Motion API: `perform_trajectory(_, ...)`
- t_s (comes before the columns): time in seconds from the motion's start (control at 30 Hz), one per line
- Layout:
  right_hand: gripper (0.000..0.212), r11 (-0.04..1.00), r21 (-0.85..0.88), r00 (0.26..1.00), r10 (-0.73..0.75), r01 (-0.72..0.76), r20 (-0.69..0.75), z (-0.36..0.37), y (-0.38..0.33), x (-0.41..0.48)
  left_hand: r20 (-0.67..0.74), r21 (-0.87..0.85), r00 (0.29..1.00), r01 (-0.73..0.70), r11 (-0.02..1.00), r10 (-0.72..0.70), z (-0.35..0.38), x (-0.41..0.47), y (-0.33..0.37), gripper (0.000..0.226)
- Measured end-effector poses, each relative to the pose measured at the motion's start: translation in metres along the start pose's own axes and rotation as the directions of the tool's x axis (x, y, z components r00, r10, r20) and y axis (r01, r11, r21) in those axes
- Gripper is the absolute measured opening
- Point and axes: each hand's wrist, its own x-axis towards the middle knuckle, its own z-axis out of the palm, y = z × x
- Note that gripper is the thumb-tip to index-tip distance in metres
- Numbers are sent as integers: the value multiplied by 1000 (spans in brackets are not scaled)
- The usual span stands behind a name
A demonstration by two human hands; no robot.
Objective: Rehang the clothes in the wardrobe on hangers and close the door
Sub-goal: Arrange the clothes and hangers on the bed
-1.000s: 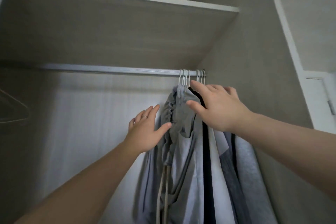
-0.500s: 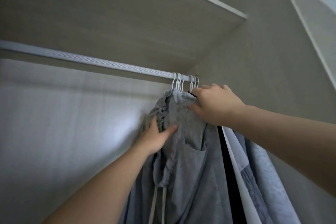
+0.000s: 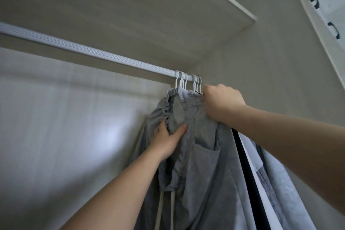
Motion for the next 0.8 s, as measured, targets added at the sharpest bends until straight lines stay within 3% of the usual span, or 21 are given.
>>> perform_trajectory(0.13,20,998,65,998,20,-17,-52,-1,-6,4,-16,-9,1000,-2,1000,2,-2,0,4,133)
perform_trajectory(0.33,4,993,121,987,30,-10,-160,-8,-3,12,-94,-54,988,-127,990,122,-8,1,13,120)
perform_trajectory(0.47,13,992,129,970,19,13,-242,-16,9,4,-145,-52,976,-170,984,161,-10,-3,27,125)
perform_trajectory(0.57,16,993,117,961,5,28,-275,-24,26,-12,-217,-25,952,-226,974,216,-6,-12,35,93)
perform_trajectory(0.7,15,992,111,961,-19,52,-277,-46,66,-46,-403,71,839,-368,927,364,-3,-31,53,51)
perform_trajectory(0.8,22,995,41,962,-77,91,-262,-73,104,-74,-462,281,705,-460,842,539,4,-43,75,42)
